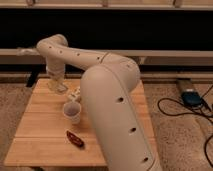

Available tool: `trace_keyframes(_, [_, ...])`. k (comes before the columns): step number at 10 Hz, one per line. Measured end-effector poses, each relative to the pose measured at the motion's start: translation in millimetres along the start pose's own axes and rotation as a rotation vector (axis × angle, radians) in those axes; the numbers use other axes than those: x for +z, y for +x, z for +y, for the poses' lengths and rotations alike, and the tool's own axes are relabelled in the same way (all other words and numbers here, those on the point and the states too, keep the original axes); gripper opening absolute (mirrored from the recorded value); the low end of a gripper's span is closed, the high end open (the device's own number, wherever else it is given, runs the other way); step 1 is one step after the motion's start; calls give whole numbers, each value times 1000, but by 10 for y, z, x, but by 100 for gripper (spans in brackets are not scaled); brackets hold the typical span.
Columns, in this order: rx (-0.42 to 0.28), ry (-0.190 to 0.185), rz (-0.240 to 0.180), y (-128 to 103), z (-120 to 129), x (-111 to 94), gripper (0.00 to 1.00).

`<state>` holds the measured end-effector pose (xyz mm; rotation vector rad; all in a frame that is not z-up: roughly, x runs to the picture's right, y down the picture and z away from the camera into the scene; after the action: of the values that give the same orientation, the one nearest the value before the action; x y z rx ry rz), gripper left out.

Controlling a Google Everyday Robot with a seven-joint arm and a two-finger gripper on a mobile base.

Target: Place the white sponge in the ceramic bowl

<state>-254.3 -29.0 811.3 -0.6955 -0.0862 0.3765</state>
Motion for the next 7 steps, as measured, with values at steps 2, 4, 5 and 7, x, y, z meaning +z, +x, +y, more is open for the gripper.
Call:
trace_keyframes(2, [57, 22, -19, 295, -229, -132, 0])
trace_keyframes(4, [120, 34, -30, 607, -353, -217, 0])
trace_keyframes(5, [152, 38, -35, 755, -401, -255, 0])
trace_keyframes(7, [222, 48, -39, 1088, -503, -321, 0])
